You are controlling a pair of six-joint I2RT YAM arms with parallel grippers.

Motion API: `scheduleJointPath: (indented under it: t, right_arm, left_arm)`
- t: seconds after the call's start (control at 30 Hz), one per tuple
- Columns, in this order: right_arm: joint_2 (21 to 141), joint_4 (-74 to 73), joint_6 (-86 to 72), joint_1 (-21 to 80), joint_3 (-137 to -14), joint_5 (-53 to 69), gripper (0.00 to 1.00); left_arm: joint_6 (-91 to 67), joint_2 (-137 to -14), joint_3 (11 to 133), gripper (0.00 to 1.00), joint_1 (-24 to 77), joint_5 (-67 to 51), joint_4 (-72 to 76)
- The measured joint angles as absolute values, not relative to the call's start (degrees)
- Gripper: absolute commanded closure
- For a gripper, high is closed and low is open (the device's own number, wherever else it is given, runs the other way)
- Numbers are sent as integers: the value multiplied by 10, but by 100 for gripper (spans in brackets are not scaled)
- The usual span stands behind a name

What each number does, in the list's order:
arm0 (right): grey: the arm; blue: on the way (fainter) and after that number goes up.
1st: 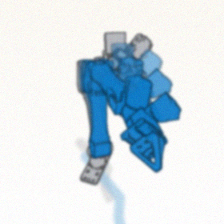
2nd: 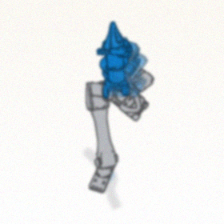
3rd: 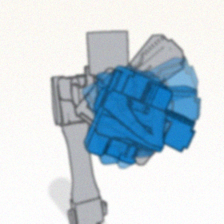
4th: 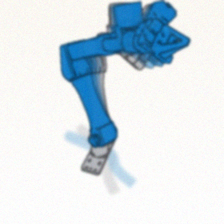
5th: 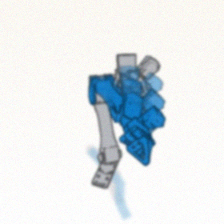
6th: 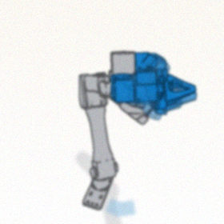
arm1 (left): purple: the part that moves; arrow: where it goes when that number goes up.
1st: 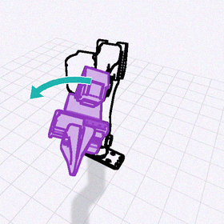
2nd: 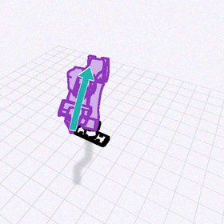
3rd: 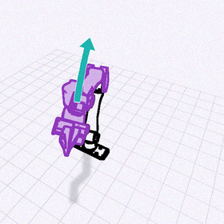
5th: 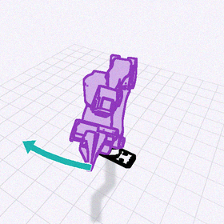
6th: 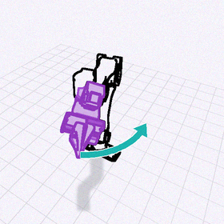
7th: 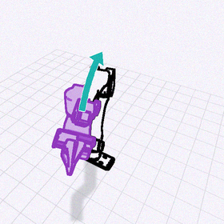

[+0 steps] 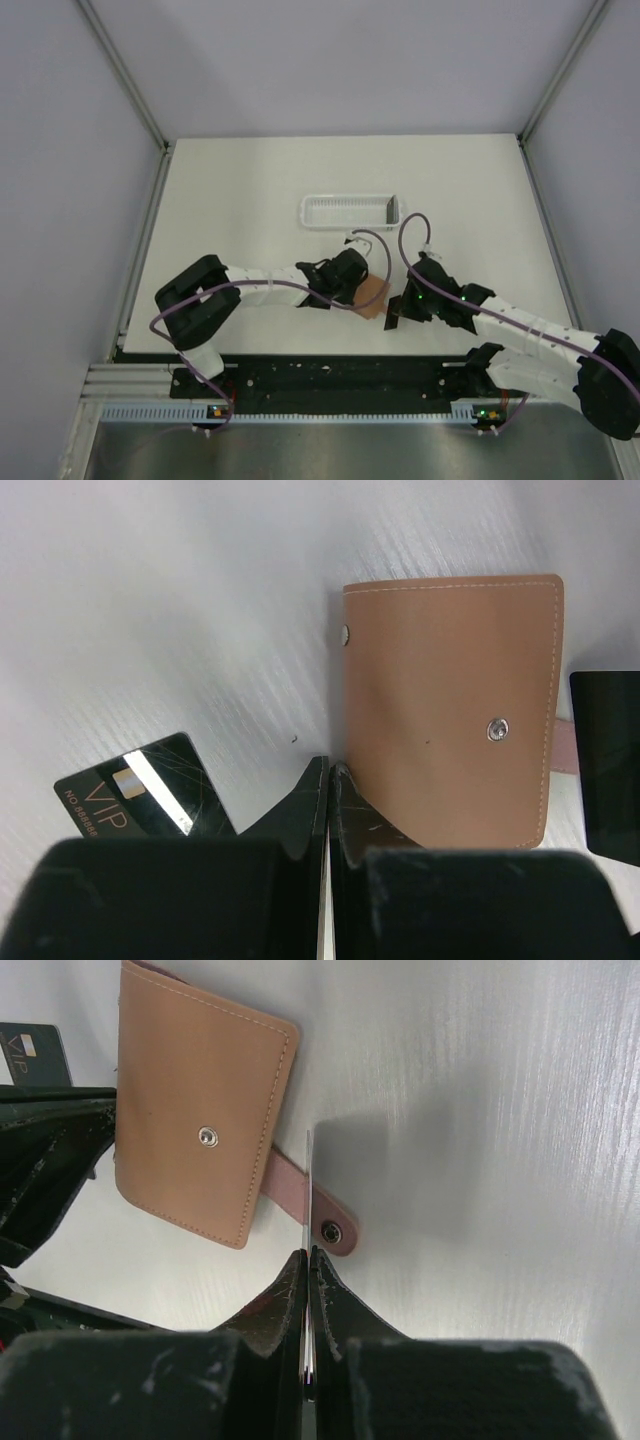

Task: Put the credit cards into the card holder
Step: Open the card holder at the center of the board.

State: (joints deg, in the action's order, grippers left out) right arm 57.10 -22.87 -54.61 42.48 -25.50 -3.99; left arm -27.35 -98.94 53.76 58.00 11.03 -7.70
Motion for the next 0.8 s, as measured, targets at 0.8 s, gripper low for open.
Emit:
scheduleJointPath:
  t: [0.8]
  right_arm:
    - [526, -256, -517, 425, -257, -29, 100]
  left_arm:
    - [-331, -969, 494, 100, 623, 136, -30]
